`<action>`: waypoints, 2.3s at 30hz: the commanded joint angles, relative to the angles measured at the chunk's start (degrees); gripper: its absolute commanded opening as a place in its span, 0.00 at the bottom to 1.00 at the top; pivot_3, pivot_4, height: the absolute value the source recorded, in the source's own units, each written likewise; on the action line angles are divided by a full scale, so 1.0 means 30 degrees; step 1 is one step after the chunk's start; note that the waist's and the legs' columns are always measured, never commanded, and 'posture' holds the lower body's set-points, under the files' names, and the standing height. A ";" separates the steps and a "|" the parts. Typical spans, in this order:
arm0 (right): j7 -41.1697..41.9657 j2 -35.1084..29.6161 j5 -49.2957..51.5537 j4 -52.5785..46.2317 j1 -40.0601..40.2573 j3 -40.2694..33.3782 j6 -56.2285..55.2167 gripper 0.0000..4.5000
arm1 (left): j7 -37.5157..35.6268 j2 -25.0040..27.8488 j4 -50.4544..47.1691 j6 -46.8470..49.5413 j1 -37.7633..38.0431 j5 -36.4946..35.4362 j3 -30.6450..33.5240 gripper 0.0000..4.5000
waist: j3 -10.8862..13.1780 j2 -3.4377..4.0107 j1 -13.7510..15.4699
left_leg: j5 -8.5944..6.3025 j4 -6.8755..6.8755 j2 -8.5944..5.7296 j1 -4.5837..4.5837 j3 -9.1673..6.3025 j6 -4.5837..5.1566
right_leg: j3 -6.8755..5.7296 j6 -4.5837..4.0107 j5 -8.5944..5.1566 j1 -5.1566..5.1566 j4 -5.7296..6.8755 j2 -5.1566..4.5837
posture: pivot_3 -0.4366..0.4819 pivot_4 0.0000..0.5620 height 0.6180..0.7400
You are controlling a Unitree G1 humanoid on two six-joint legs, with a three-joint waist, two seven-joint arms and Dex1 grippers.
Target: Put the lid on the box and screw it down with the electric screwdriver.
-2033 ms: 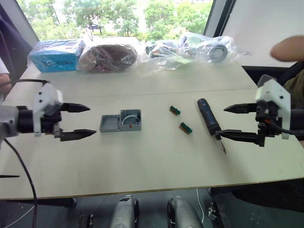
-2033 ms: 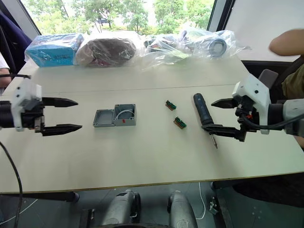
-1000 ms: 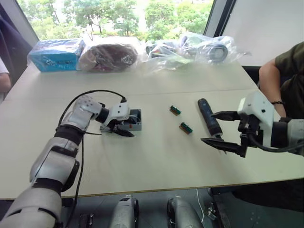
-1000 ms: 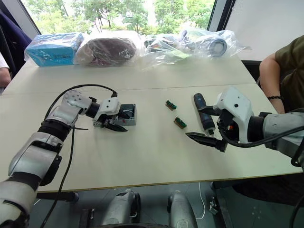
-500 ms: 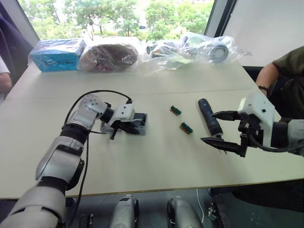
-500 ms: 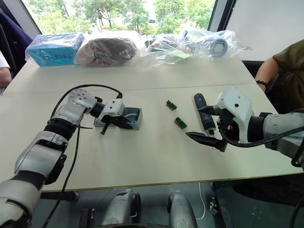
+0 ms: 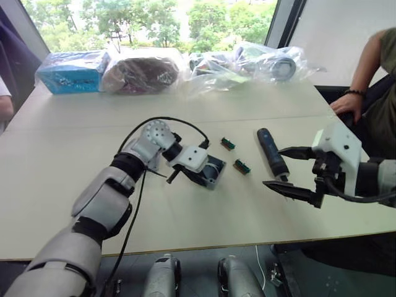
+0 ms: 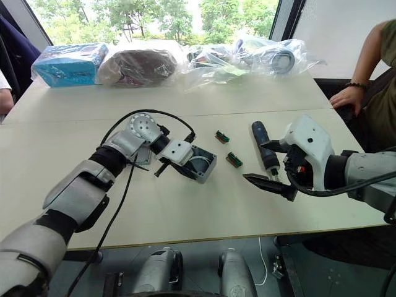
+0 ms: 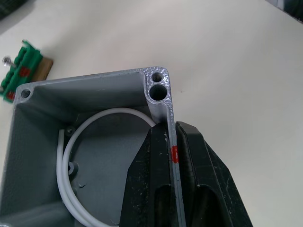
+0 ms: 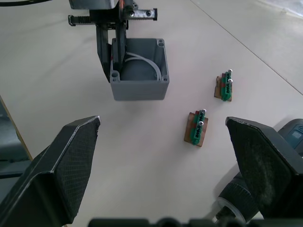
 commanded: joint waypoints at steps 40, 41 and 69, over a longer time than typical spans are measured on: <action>-0.0536 0.0189 0.0479 0.0517 -0.2026 0.2224 -0.1200 1.00 | 0.7215 0.6837 -1.1400 1.5361 0.3489 -0.5140 0.7885 1.00 | -0.0003 0.0005 -0.0063 | 0.0002 0.0007 0.0023 0.0022 -0.0035 0.0001 | 0.0005 0.0009 0.0002 -0.0001 0.0062 0.0002 | 0.48 0.27 1.00; -0.0498 0.0247 0.0458 0.0600 -0.2197 0.2446 -0.1259 1.00 | 0.8333 0.6851 -1.2046 1.6364 0.3996 -0.4898 0.8239 1.00 | -0.0004 0.0005 -0.0009 | 0.0002 0.0008 0.0020 0.0022 -0.0036 0.0000 | 0.0005 0.0011 0.0002 -0.0001 0.0067 -0.0001 | 0.48 0.27 1.00; 0.2694 0.0407 -0.0969 0.2705 -0.5996 0.5280 -0.2173 1.00 | 2.3752 0.3928 -1.9115 3.2306 1.1650 -0.3825 1.5028 0.89 | -0.0010 -0.0082 -0.0012 | 0.0010 0.0014 -0.0002 0.0058 -0.0028 -0.0014 | 0.0016 0.0037 0.0018 -0.0013 0.0171 -0.0027 | 0.48 0.27 1.00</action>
